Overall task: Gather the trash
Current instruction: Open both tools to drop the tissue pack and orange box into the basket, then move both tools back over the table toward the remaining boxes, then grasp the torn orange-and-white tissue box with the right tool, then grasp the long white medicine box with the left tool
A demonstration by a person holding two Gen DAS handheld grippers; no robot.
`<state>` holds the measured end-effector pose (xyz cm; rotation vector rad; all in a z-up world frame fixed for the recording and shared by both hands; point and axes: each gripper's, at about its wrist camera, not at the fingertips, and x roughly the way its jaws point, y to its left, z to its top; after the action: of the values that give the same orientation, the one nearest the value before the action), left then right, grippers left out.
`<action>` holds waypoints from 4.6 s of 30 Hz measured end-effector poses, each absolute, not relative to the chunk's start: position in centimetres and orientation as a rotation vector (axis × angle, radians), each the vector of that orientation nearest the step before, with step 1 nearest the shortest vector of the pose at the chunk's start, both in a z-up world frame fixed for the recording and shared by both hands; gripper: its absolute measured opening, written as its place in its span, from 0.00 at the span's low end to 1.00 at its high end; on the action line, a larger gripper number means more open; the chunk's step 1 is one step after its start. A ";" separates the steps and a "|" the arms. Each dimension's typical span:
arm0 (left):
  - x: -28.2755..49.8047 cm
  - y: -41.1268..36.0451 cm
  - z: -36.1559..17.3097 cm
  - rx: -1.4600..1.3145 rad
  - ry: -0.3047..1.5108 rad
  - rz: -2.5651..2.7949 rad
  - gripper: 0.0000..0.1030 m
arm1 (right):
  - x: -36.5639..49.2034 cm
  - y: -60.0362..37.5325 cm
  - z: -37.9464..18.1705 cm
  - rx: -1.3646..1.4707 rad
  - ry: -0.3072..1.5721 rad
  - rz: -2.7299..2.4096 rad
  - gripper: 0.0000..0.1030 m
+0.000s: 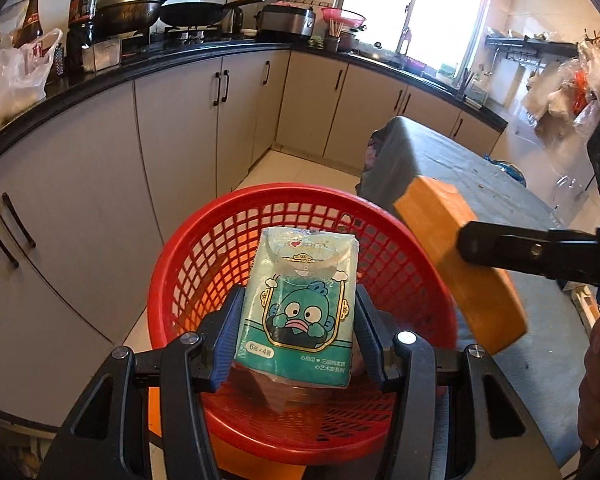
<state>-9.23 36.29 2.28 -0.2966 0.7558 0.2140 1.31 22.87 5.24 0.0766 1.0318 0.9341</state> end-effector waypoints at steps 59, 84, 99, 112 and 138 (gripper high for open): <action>-4.6 6.2 3.9 -0.007 0.850 -0.265 0.62 | 4.3 -26.8 2.3 0.621 0.900 0.115 0.56; -4.4 5.7 3.4 0.022 0.869 -0.286 0.62 | -0.4 -26.8 2.8 0.570 0.948 0.307 0.49; -3.2 4.3 3.5 -0.008 0.903 -0.326 0.65 | 0.3 -27.9 2.6 0.561 0.935 0.202 0.53; 1.1 -3.7 2.6 0.084 0.990 -0.401 0.79 | -0.1 -29.4 3.2 0.568 0.886 0.211 0.53; 0.8 -2.7 1.1 0.155 0.974 -0.307 0.55 | -0.1 -23.5 1.9 0.261 0.978 0.416 0.58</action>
<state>0.75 -2.66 1.07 0.1545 0.9737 -0.3068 -0.06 -23.51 1.89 0.2612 0.9777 0.4162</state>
